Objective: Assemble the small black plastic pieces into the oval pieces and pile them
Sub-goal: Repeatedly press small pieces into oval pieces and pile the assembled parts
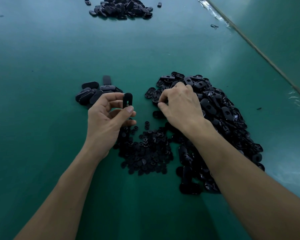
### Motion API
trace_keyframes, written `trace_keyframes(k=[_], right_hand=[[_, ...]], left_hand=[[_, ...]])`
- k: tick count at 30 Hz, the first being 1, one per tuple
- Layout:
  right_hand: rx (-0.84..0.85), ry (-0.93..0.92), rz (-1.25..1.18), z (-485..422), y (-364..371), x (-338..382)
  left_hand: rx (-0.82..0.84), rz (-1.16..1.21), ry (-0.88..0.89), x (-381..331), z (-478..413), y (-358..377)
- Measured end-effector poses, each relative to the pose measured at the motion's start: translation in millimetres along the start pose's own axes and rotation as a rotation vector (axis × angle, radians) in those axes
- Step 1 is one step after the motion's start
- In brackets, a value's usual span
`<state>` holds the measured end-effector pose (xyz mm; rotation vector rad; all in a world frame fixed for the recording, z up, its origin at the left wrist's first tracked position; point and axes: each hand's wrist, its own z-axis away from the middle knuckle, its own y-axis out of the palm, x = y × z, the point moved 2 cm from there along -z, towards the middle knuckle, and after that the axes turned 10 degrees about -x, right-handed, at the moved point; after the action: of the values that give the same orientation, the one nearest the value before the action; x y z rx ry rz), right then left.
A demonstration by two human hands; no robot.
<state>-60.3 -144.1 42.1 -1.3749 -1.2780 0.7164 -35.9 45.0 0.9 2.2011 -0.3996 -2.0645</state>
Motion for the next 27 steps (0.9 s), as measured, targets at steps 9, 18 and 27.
trace_keyframes(k=[9, 18, 27], right_hand=[[0.031, -0.044, 0.045, 1.4, 0.2, 3.3], [0.035, 0.020, 0.021, 5.4, 0.4, -0.7], [0.067, 0.050, 0.083, 3.2, 0.0, -5.4]], left_hand=[[-0.008, -0.009, -0.011, -1.7, 1.3, 2.2], [-0.009, -0.014, -0.010, -2.3, 1.6, 1.8], [-0.001, -0.015, -0.010, -2.2, 1.0, 0.7]])
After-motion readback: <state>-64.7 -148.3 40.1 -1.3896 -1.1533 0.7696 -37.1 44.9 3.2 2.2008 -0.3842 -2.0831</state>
